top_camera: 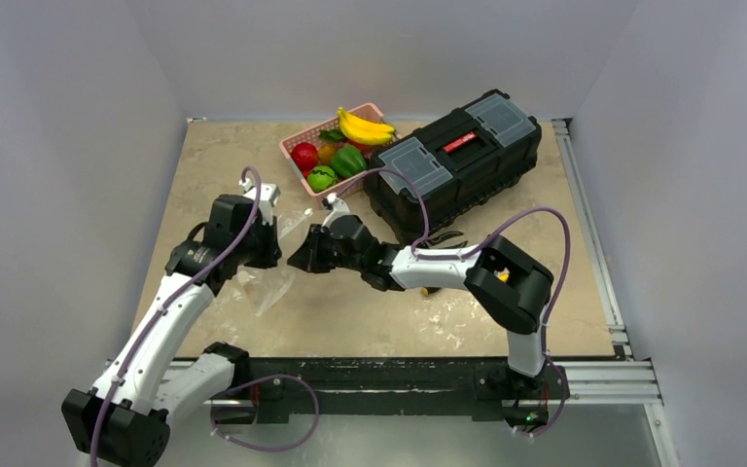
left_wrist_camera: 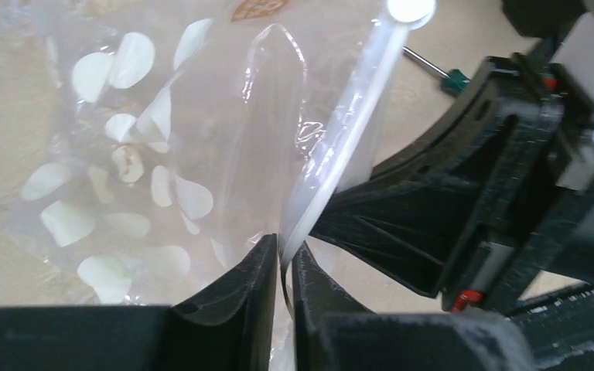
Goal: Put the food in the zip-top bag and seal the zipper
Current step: Open the zipper of the food storage bag, then move the distractor to the center of the board, then move the bin to the center of the board.
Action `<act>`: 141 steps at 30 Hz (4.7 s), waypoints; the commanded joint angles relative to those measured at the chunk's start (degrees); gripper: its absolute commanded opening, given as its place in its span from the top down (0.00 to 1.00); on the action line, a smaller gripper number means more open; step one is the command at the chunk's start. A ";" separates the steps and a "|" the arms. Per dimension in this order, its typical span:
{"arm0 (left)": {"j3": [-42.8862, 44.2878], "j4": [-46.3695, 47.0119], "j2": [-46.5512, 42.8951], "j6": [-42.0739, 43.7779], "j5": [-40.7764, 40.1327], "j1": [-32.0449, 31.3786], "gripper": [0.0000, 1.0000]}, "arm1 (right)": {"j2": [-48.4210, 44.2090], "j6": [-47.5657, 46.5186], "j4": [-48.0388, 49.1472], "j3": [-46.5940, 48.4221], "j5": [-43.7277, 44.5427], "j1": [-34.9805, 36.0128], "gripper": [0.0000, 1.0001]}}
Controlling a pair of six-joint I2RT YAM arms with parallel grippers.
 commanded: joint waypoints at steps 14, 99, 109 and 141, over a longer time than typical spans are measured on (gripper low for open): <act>1.21 -1.95 -1.43 1.83 -19.76 -4.21 0.68 | 1.02 2.02 2.43 6.02 -5.62 0.75 1.00; 3.46 -3.62 6.48 -5.28 -15.68 13.37 1.00 | 15.21 -55.93 -31.25 33.87 47.40 -10.99 0.23; 3.32 -3.71 5.98 -5.11 -14.69 13.31 1.00 | 7.00 -51.31 -31.30 19.66 50.15 -12.22 0.25; 2.83 -2.22 4.87 -4.76 -10.93 13.35 1.00 | 19.67 -51.82 -32.58 44.34 15.92 -11.58 0.46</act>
